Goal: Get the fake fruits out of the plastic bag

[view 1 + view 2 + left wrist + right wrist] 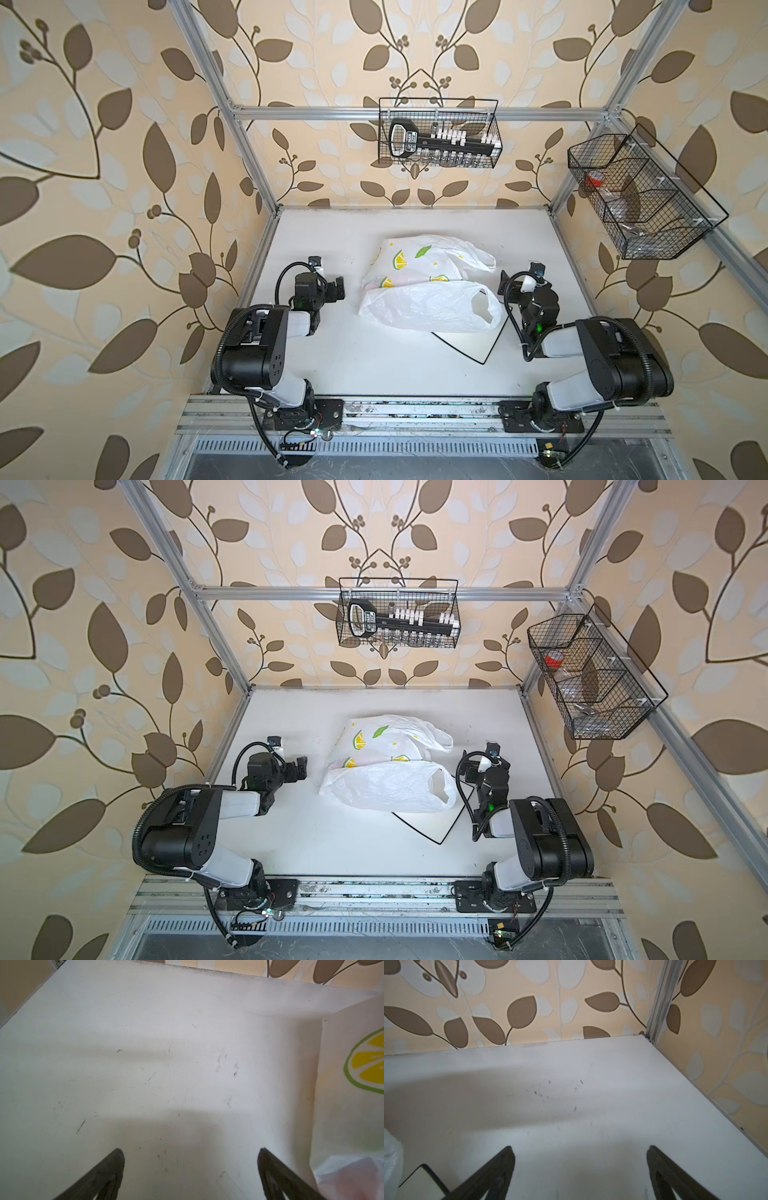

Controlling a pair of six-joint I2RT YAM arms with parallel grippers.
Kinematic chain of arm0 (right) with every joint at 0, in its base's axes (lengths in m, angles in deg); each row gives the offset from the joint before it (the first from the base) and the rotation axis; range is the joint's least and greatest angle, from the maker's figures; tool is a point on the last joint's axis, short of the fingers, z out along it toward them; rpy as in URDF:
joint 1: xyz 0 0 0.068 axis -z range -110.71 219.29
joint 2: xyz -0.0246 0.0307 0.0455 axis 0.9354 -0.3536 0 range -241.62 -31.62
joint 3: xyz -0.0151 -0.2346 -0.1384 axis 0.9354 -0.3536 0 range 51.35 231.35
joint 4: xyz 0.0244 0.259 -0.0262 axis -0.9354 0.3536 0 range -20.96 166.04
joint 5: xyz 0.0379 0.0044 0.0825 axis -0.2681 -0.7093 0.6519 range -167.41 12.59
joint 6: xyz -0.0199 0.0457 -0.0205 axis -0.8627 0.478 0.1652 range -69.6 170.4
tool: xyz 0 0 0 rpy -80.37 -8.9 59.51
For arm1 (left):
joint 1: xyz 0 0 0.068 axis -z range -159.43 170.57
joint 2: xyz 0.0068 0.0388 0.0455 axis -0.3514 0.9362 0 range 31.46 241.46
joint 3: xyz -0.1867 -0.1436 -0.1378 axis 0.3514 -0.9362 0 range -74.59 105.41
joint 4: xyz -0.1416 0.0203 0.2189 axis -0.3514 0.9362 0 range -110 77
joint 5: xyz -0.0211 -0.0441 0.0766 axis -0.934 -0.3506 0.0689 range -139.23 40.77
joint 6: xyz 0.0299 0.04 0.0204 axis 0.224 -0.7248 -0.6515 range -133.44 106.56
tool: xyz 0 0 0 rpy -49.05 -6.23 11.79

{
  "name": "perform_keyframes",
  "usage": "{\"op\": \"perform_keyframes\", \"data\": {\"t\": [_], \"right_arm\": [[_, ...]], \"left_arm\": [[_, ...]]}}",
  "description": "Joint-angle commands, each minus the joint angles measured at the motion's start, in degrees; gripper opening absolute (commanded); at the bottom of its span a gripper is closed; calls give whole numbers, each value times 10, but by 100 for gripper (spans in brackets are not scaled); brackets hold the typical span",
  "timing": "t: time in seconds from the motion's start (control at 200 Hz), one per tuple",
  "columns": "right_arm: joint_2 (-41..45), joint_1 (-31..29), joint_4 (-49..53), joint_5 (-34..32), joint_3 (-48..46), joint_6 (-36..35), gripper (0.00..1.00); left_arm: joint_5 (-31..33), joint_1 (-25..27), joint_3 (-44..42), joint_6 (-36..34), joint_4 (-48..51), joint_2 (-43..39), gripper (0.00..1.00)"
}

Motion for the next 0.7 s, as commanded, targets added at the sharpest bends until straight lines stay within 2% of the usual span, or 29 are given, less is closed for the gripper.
{"op": "perform_keyframes", "data": {"t": [0.0,0.695], "right_arm": [[2,1,-11,7,3,0,99],[1,2,-11,7,3,0,99]], "left_arm": [[-2,4,-4,-11,-21,-18,99],[-3,3,-2,-11,-17,-16,99]]}}
